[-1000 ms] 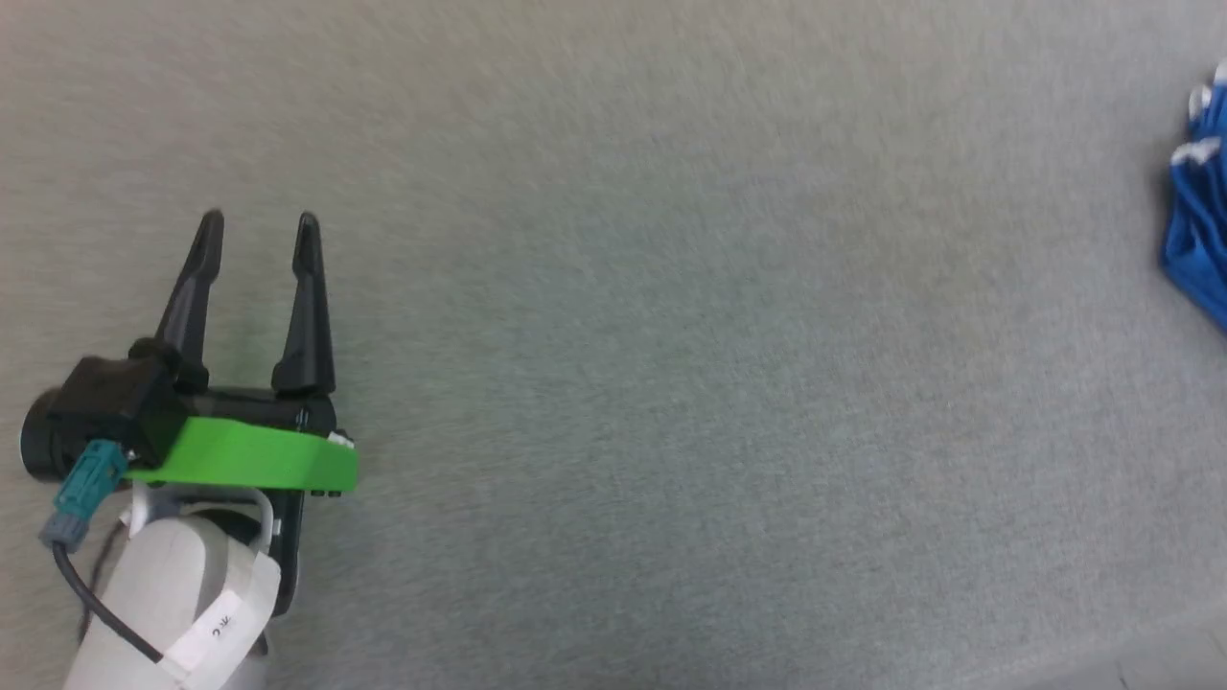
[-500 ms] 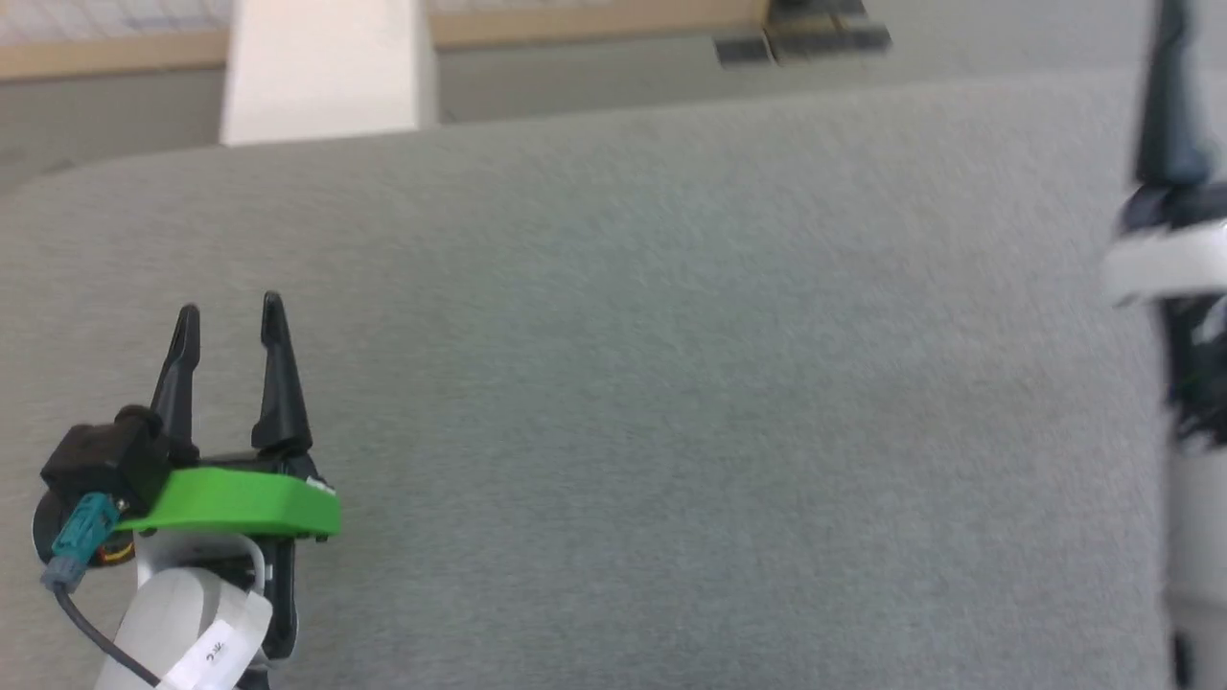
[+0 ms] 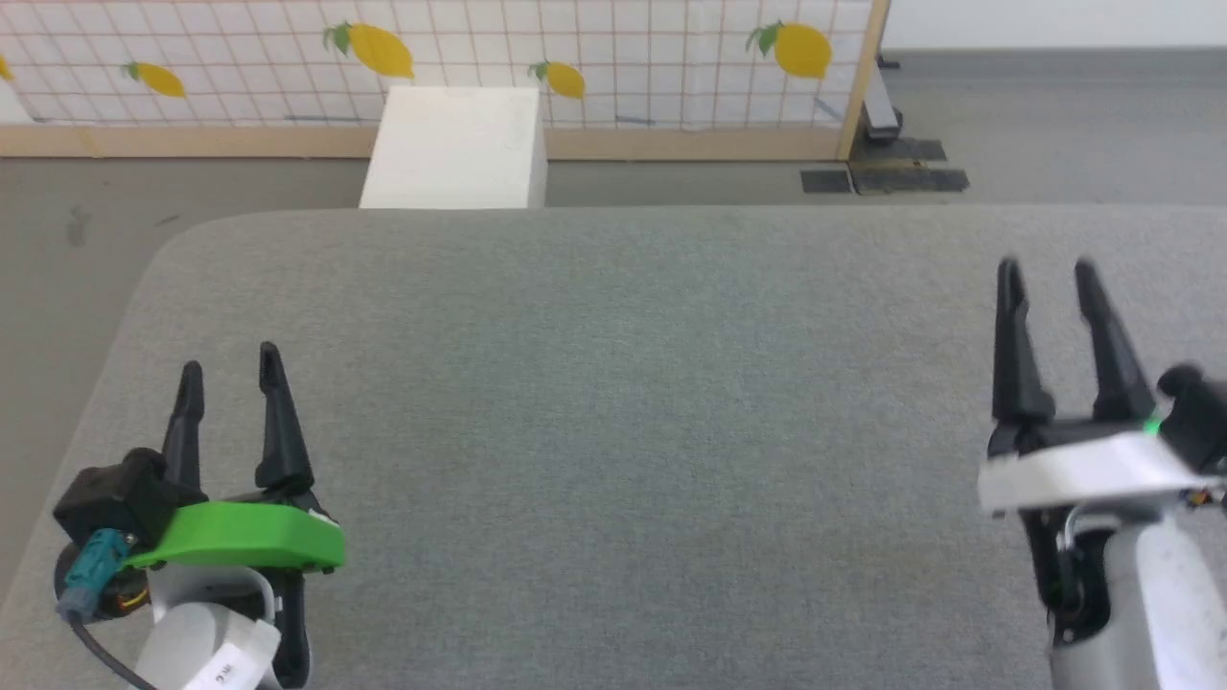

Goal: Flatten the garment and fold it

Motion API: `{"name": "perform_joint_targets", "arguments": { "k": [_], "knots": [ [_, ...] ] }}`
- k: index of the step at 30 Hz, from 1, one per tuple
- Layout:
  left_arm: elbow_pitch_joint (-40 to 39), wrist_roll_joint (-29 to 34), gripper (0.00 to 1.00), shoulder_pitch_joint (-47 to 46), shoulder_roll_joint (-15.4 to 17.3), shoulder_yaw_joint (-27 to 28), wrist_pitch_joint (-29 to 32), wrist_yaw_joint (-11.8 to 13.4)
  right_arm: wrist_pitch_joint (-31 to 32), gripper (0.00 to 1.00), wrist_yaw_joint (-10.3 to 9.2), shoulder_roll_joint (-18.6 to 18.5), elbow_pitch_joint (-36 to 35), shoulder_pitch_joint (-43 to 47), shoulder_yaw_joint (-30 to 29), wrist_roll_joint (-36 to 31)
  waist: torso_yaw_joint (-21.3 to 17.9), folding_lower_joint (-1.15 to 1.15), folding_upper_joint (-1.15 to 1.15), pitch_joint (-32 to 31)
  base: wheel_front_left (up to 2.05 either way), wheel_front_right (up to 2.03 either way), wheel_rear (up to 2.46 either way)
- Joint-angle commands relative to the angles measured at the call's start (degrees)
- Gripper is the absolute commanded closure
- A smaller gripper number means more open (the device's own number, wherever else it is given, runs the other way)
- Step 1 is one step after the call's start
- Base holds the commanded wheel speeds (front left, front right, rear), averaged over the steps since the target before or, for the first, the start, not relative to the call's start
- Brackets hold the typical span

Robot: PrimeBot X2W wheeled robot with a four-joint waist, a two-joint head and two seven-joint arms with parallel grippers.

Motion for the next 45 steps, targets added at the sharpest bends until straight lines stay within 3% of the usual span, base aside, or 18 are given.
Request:
{"name": "perform_joint_targets", "arguments": {
  "k": [1, 19, 45],
  "knots": [
    [0.46, -0.02, 0.0, 0.73, -0.39, -0.3, -0.42, 0.05, -0.51, 0.0, -0.08, 0.2, 0.5, 1.56, 0.16, -0.28, 1.0, 0.01, 0.0, -1.0, 0.0, 0.0, 0.0],
    [6.89, 3.95, 0.0, 2.6, 0.27, -6.34, 0.13, -1.05, -0.13, 0.0, -0.08, 0.41, 4.87, 9.84, 0.56, -3.76, -0.39, 0.01, 0.0, -2.28, 0.0, 0.0, 0.0],
    [7.44, 2.81, 0.0, 2.82, -0.3, -7.84, 0.05, -1.18, 0.7, 0.0, -0.08, 0.42, 3.79, 10.49, 0.9, -2.89, -0.16, 0.01, 0.0, -1.75, 0.0, 0.0, 0.0]
  ]
}}
